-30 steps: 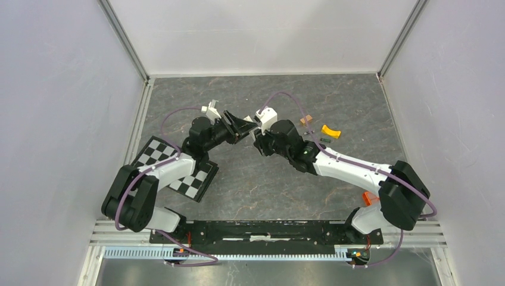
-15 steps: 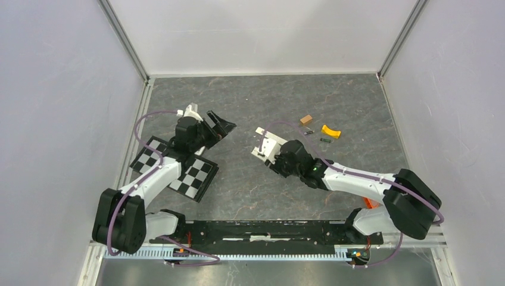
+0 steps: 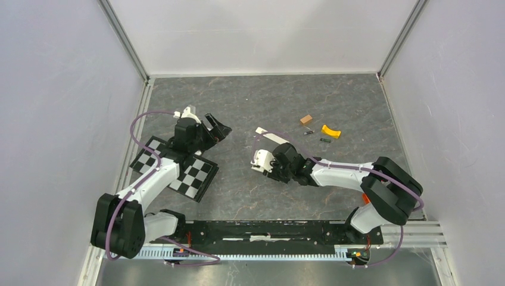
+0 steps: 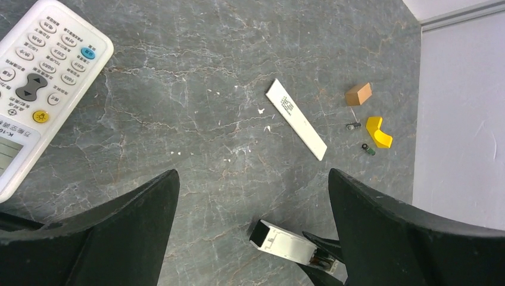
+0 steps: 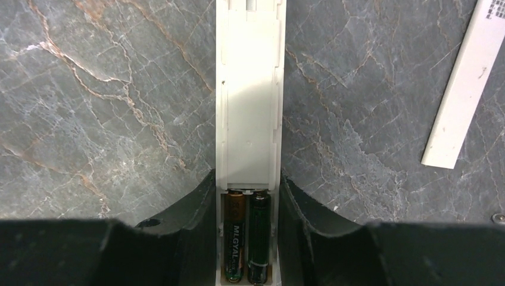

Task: Load the batteries into the remote control
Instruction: Place the remote control at the center of the board.

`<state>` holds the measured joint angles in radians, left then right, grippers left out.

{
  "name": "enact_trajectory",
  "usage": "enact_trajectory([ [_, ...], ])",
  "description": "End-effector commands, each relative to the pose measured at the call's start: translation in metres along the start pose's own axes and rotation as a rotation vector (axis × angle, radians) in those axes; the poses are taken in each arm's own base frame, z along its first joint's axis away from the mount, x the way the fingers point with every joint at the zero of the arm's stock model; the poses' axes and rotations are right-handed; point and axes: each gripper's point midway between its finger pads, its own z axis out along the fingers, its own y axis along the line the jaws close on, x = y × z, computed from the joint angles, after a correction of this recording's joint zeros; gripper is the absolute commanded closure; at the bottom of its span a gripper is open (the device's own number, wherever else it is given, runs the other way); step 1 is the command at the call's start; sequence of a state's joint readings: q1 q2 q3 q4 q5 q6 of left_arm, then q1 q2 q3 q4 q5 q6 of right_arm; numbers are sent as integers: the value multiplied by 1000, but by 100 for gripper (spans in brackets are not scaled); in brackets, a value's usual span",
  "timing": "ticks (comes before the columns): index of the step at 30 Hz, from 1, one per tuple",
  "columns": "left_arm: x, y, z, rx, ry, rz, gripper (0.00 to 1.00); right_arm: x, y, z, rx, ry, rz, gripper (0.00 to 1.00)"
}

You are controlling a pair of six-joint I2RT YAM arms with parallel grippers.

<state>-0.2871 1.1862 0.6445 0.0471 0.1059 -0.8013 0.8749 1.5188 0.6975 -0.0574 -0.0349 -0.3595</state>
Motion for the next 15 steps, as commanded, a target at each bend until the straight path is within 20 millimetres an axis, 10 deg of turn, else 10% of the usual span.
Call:
enact_trajectory([
  [1,-21,-11,-4,21,-62,52,0,-8,-2,1,-18,6,-34,72],
  [15,-13,-15,-1,61,-28,26,0,-11,-3,-8,-28,34,-41,44],
])
